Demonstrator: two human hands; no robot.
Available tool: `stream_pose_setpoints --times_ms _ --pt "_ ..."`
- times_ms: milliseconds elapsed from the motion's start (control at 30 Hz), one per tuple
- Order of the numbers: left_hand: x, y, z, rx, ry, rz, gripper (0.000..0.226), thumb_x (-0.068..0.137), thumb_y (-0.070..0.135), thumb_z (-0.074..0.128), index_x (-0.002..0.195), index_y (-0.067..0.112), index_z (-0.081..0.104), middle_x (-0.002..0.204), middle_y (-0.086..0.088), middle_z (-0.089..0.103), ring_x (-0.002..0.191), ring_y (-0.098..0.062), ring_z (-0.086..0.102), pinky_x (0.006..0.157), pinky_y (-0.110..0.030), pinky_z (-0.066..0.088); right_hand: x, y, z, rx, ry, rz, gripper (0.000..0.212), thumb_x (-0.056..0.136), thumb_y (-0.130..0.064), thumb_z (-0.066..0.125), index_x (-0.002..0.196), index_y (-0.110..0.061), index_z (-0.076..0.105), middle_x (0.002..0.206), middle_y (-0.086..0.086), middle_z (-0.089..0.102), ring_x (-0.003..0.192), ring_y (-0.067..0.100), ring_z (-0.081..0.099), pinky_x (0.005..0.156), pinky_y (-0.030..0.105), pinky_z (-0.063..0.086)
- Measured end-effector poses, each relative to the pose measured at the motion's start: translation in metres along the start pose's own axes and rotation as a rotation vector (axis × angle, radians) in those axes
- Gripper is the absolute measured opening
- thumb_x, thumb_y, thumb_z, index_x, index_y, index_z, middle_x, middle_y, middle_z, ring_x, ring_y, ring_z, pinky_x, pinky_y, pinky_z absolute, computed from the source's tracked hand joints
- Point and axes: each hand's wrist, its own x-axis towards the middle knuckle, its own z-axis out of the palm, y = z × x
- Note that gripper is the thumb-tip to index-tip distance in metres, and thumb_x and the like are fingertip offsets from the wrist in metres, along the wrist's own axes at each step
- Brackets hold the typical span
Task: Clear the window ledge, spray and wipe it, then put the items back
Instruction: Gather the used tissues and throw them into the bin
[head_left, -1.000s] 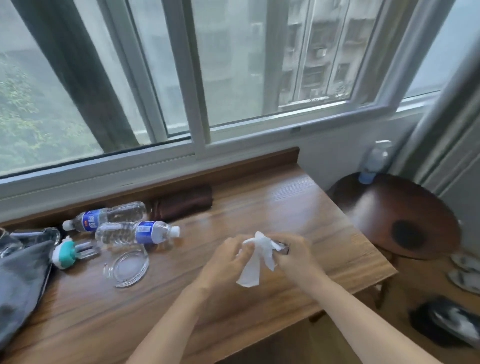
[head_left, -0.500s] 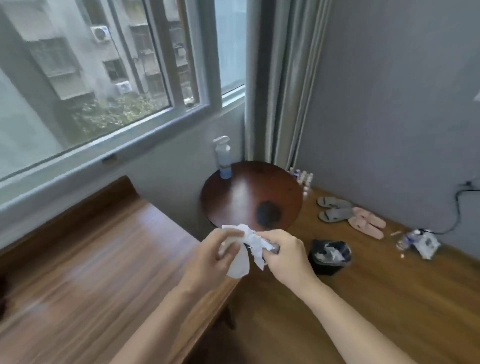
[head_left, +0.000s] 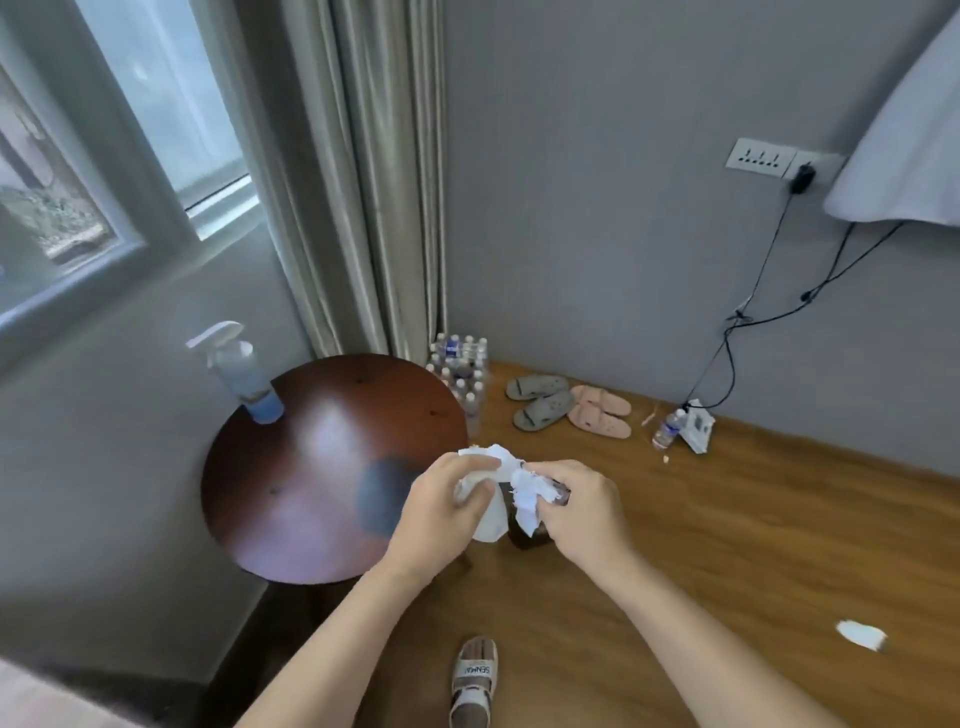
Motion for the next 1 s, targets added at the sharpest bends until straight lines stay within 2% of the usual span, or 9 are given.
stream_pose_setpoints --times_ms 100,167,267,400,533,633,767,900,1000 --pt "0.057 -0.014 0.006 -0.035 -0.008 -0.046 0.023 0.099 0.021 0.067 0.118 0.033 0.074 0.122 0.02 0.064 0.117 0.016 0.051 0.092 0.0 0.035 0.048 0.015 -0.006 -0.042 0.013 0.043 0.045 0.085 0.011 0.062 0.108 -0.022 0.082 0.1 -0.02 0.067 0.091 0.003 0.064 0.075 0.006 0.047" --pt "0.093 -0.02 0.008 -0.052 -0.012 -0.078 0.023 0.099 0.023 0.067 0.117 0.036 0.074 0.123 0.02 0.064 0.117 0.015 0.051 0.093 0.0 0.035 0.078 0.027 -0.013 -0.076 -0.003 0.093 0.047 0.085 0.012 0.061 0.112 -0.021 0.081 0.105 -0.016 0.068 0.097 0.006 0.064 0.076 0.002 0.043" --pt "0.145 -0.026 0.013 -0.061 -0.04 -0.099 0.024 0.098 0.023 0.068 0.116 0.037 0.073 0.127 0.016 0.064 0.12 0.004 0.054 0.092 0.0 0.035 0.115 0.049 -0.028 -0.127 -0.012 0.114 0.046 0.085 0.013 0.061 0.114 -0.017 0.08 0.108 -0.011 0.068 0.104 0.013 0.066 0.079 0.0 0.042" --pt "0.194 -0.037 0.037 -0.063 -0.059 -0.136 0.023 0.098 0.023 0.067 0.117 0.034 0.073 0.129 0.011 0.065 0.123 -0.003 0.055 0.091 0.002 0.032 0.156 0.083 -0.048 -0.19 -0.029 0.163 0.044 0.087 0.014 0.062 0.117 -0.013 0.079 0.106 -0.008 0.068 0.098 0.012 0.063 0.077 -0.002 0.04" --pt "0.222 -0.05 0.075 -0.053 -0.097 -0.195 0.025 0.099 0.024 0.065 0.123 0.03 0.073 0.134 0.007 0.062 0.125 -0.006 0.053 0.094 -0.006 0.037 0.194 0.119 -0.057 -0.21 -0.069 0.163 0.045 0.086 0.014 0.064 0.118 -0.013 0.078 0.109 -0.009 0.068 0.1 0.012 0.065 0.079 -0.003 0.039" --pt "0.239 -0.062 0.11 -0.042 -0.097 -0.258 0.028 0.1 0.022 0.065 0.126 0.028 0.071 0.134 0.004 0.061 0.126 -0.009 0.054 0.09 0.001 0.034 0.225 0.151 -0.059 -0.216 -0.121 0.167 0.045 0.086 0.013 0.064 0.12 -0.014 0.078 0.11 -0.008 0.068 0.099 0.011 0.064 0.078 -0.003 0.04" --pt "0.261 -0.083 0.157 0.034 -0.186 -0.35 0.046 0.097 0.013 0.064 0.141 0.026 0.061 0.133 -0.002 0.058 0.126 -0.018 0.055 0.101 -0.015 0.039 0.27 0.206 -0.05 -0.196 -0.22 0.168 0.046 0.085 0.013 0.067 0.121 -0.014 0.077 0.109 -0.008 0.066 0.102 0.014 0.066 0.081 0.001 0.043" --pt "0.278 -0.116 0.208 0.083 -0.133 -0.484 0.055 0.095 0.01 0.069 0.146 0.023 0.055 0.138 -0.005 0.058 0.132 -0.023 0.054 0.112 -0.038 0.045 0.307 0.267 -0.036 -0.155 -0.359 0.2 0.047 0.087 0.01 0.062 0.124 -0.015 0.075 0.113 -0.006 0.063 0.106 0.019 0.066 0.09 0.026 0.052" --pt "0.287 -0.146 0.25 0.08 -0.022 -0.586 0.051 0.094 0.011 0.073 0.142 0.022 0.059 0.142 0.0 0.06 0.131 -0.019 0.057 0.108 -0.032 0.05 0.325 0.316 -0.022 -0.152 -0.439 0.225 0.047 0.089 0.009 0.061 0.129 -0.012 0.073 0.117 -0.005 0.062 0.108 0.017 0.063 0.086 0.019 0.046"
